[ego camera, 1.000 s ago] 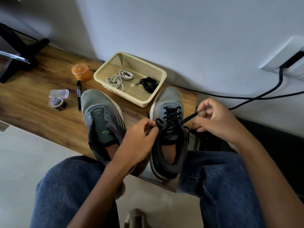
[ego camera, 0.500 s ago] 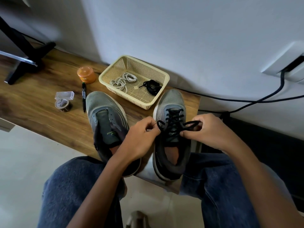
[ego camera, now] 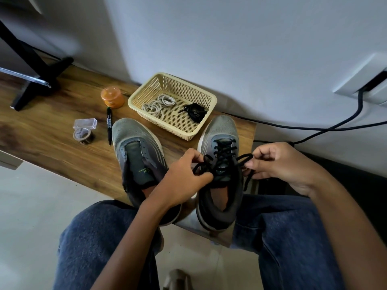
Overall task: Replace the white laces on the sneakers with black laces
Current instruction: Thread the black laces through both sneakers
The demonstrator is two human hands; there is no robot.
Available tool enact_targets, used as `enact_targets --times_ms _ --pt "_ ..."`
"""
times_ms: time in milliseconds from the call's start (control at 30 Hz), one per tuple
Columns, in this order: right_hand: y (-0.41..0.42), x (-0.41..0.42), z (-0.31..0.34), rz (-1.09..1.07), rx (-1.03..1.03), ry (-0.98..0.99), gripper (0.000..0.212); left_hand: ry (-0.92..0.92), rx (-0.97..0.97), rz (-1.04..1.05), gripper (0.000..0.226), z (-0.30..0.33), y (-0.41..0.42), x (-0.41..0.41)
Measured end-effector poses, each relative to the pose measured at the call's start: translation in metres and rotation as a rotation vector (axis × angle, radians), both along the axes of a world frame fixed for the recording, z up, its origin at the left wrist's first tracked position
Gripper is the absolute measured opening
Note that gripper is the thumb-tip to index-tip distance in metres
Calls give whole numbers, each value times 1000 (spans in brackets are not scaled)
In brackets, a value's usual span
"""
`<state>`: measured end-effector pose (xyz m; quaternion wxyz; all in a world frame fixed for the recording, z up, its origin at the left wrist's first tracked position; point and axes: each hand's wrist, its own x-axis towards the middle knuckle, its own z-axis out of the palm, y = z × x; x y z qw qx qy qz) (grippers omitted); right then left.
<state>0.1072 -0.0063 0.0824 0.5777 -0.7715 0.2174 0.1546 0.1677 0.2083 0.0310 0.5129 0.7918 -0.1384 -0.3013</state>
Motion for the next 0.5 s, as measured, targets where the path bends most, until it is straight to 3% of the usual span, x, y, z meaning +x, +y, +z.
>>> enact_targets --times_ms 100,267,500 --pt "-1 -1 -1 -3 64 34 6 -104 79 -55 41 -7 -5 -3" --pt "-2 -1 4 -38 210 70 11 -335 178 30 24 -6 -13 -10" --pt "-17 -3 6 -106 209 67 13 -307 170 34 22 -4 -14 -12"
